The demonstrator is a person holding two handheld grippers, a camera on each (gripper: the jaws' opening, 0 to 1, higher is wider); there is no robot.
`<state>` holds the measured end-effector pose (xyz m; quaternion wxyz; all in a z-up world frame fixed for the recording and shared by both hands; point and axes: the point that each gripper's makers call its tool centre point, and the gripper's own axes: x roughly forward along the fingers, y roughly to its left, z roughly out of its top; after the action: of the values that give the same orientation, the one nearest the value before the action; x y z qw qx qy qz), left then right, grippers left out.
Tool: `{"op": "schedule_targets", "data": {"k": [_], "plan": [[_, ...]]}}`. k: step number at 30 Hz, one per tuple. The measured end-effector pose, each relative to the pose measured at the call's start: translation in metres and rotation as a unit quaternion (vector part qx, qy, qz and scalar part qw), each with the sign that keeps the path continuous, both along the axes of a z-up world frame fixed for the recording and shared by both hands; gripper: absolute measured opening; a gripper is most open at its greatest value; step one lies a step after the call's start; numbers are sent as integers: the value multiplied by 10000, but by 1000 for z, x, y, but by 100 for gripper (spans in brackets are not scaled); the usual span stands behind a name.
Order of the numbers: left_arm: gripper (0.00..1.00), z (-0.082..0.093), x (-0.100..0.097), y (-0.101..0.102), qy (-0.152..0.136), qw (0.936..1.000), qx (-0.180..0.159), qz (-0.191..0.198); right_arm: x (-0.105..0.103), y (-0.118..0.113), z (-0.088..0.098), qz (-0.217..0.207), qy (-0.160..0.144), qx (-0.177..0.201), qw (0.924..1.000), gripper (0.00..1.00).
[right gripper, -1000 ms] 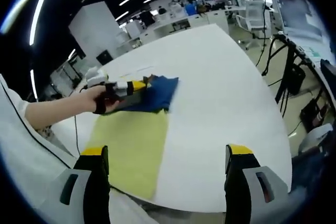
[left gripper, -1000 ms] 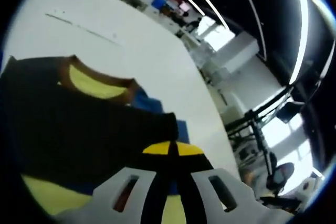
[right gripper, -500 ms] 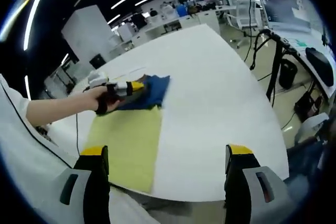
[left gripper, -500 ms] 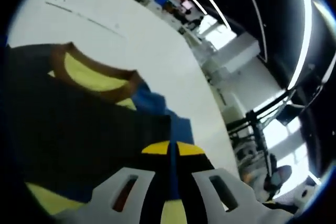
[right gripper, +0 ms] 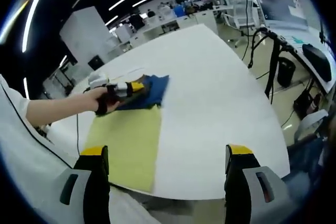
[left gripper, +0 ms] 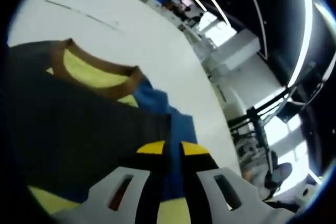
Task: Fold the garment on the visible template until the final outline fits inside the template.
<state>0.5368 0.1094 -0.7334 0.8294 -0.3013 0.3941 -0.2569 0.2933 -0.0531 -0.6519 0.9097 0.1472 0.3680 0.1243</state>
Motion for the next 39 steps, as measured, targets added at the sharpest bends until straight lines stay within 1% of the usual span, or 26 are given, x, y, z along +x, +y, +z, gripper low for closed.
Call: {"op": "schedule_targets", "data": {"k": [5, 9, 14, 20, 24, 28, 30, 34, 39], "plan": [[11, 3, 1, 7, -66, 10000, 38, -27, 4, 6, 1, 69, -12, 8, 10000, 92], [15, 7, 0, 12, -243, 9994, 202, -165, 7, 10, 0, 138, -15, 12, 9999, 92], [19, 11, -3, 26, -362, 9983, 366, -266, 12, 19, -2, 266, -18, 39, 9996, 92], [26, 19, -8, 51, -468, 9972, 487, -313, 27, 35, -2, 522, -53, 64, 9986, 92], [30, 20, -9, 70, -499, 9967, 570, -291, 36, 46, -1, 684, -94, 79, 9976, 92], [35, 21, -10, 90, -480, 9970, 591, -157, 43, 55, -2, 802, -93, 97, 9967, 92], [36, 21, -12, 104, -482, 9968, 630, -78, 48, 62, -2, 908, -101, 115, 9958, 92], [40, 23, -13, 124, -488, 9965, 680, 33, 56, 73, -3, 1071, -102, 124, 9941, 92], [43, 22, -11, 153, -491, 9960, 723, 190, 68, 87, -3, 1258, -123, 142, 9919, 92]]}}
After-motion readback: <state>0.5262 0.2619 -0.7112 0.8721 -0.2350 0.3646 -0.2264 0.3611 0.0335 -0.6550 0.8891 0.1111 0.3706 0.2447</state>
